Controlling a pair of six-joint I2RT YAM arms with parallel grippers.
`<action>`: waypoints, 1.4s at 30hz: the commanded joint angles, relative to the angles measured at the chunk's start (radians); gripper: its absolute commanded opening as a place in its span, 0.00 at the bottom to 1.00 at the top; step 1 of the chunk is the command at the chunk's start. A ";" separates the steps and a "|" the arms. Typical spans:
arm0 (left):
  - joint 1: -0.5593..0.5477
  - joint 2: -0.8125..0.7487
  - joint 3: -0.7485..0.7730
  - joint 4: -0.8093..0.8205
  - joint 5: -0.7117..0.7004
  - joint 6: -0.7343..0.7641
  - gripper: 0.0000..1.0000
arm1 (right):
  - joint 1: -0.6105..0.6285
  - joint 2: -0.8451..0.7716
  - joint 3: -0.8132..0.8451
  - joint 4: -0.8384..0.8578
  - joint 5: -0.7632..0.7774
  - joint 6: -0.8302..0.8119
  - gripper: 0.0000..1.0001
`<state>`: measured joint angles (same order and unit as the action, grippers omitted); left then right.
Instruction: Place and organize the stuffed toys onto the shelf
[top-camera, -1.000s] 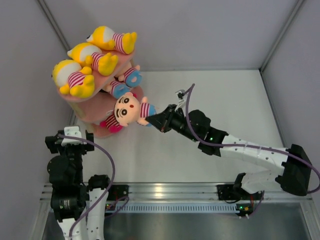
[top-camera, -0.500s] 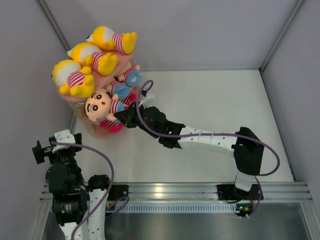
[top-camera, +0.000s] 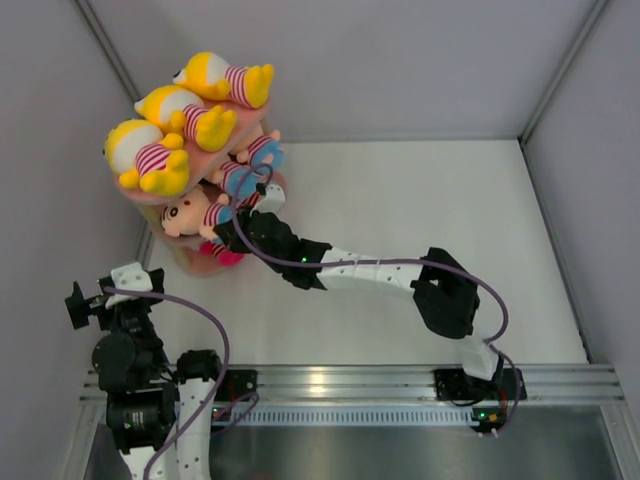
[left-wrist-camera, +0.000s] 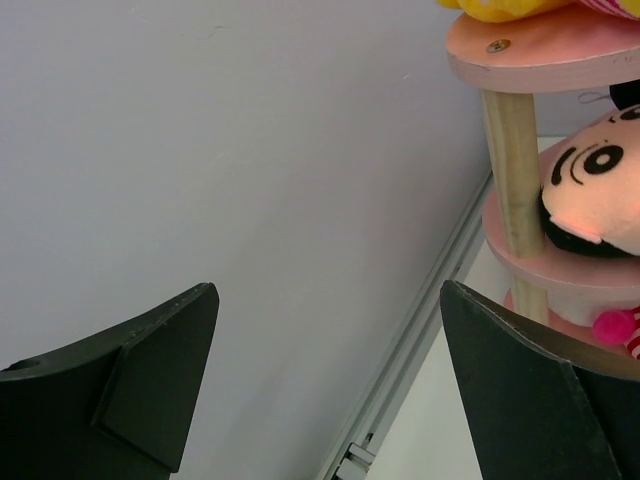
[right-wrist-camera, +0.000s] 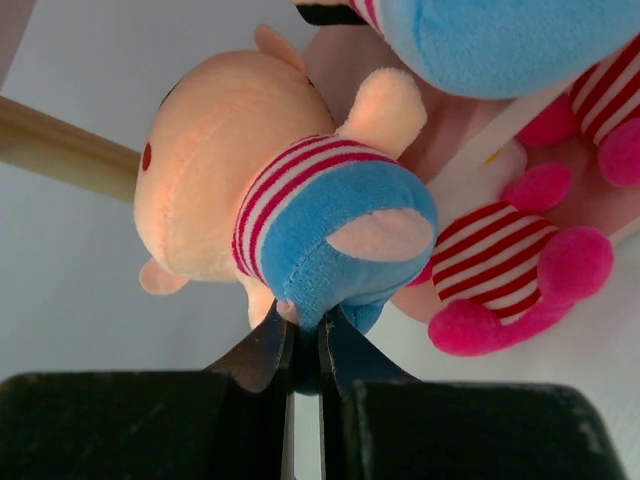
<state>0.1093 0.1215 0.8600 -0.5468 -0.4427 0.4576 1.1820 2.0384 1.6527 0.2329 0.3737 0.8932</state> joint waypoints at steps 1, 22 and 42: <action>-0.005 -0.016 -0.006 0.053 0.005 -0.005 0.99 | 0.002 0.049 0.145 0.043 0.068 -0.010 0.00; -0.005 -0.023 0.004 0.027 0.042 -0.019 0.99 | -0.013 0.022 0.105 0.114 0.036 -0.005 0.61; 0.016 -0.052 -0.050 -0.146 0.321 -0.114 0.99 | -0.109 -0.572 -0.444 0.022 -0.223 -0.232 0.99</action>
<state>0.1173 0.0742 0.8223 -0.6785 -0.1444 0.3672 1.1419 1.5757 1.2690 0.3412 0.2760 0.7048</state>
